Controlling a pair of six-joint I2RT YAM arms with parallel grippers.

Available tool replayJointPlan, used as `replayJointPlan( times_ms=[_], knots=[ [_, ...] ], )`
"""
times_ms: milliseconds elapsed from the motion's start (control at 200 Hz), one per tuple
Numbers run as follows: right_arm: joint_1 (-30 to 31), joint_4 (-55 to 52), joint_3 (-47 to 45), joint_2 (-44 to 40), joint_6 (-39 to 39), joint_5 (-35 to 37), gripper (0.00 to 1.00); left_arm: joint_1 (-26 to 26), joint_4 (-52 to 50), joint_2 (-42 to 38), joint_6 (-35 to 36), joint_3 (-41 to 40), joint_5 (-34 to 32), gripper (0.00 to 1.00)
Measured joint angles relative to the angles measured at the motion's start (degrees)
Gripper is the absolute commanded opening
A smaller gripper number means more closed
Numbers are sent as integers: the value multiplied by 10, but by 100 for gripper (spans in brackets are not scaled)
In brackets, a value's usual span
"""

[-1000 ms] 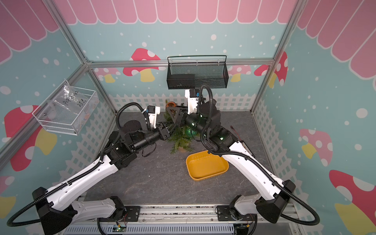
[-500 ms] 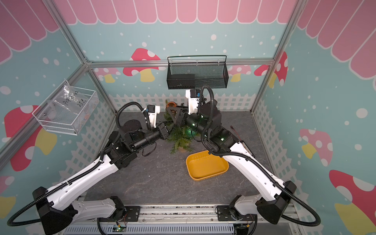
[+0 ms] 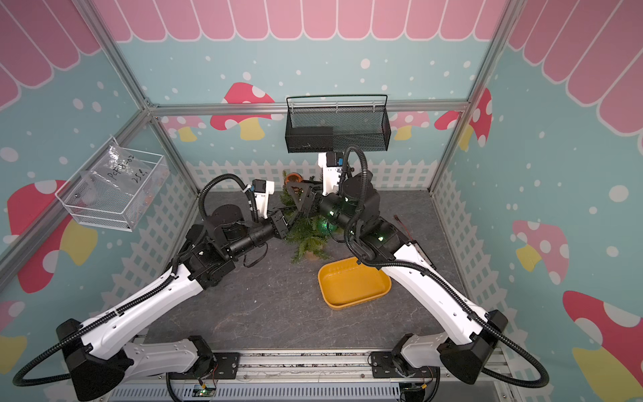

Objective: Decorate the small christmas tree with ornaments
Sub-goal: Hang an ornament on the christmas tree.

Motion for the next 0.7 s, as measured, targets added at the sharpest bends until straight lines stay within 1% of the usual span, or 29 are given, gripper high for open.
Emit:
replayJointPlan(
  times_ms=[120,185,270,565,700],
  knots=[
    [0,2,-5,-2,0,0,41,0,0,2,4,5,-7,23],
    [0,4,-7,-5,1,0,41,0,-1,3,5,6,-7,9],
    [0,6,-7,-7,1,0,41,0,-1,4,8,7,-6,0],
    [0,9,-7,-9,1,2,41,1,0,6,9,8,-3,0],
    [0,7,-7,-9,0,3,41,13,7,2,0,-2,12,0]
  ],
)
